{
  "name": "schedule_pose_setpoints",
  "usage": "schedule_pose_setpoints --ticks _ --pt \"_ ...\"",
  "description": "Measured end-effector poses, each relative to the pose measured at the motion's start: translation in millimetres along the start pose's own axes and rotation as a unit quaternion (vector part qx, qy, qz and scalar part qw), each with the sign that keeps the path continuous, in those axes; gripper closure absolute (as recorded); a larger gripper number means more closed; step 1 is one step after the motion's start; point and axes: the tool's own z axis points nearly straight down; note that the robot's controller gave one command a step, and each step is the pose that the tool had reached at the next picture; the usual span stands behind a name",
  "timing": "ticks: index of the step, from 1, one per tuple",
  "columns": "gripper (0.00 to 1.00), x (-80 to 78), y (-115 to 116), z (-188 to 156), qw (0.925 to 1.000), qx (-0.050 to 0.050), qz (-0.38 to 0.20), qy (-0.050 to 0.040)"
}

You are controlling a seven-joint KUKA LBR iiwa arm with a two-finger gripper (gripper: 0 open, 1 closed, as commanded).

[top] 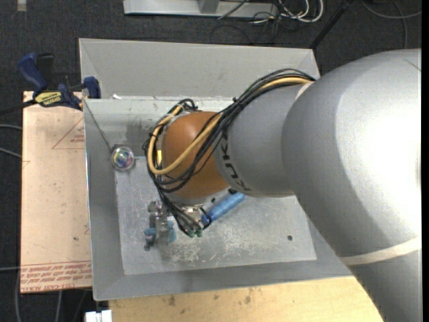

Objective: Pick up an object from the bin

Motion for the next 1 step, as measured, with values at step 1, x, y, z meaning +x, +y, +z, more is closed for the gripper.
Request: schedule_pose_setpoints --ticks 1 --pt "1.00 -1.3 -0.6 -187.2 0.9998 0.000 -0.020 -0.0055"
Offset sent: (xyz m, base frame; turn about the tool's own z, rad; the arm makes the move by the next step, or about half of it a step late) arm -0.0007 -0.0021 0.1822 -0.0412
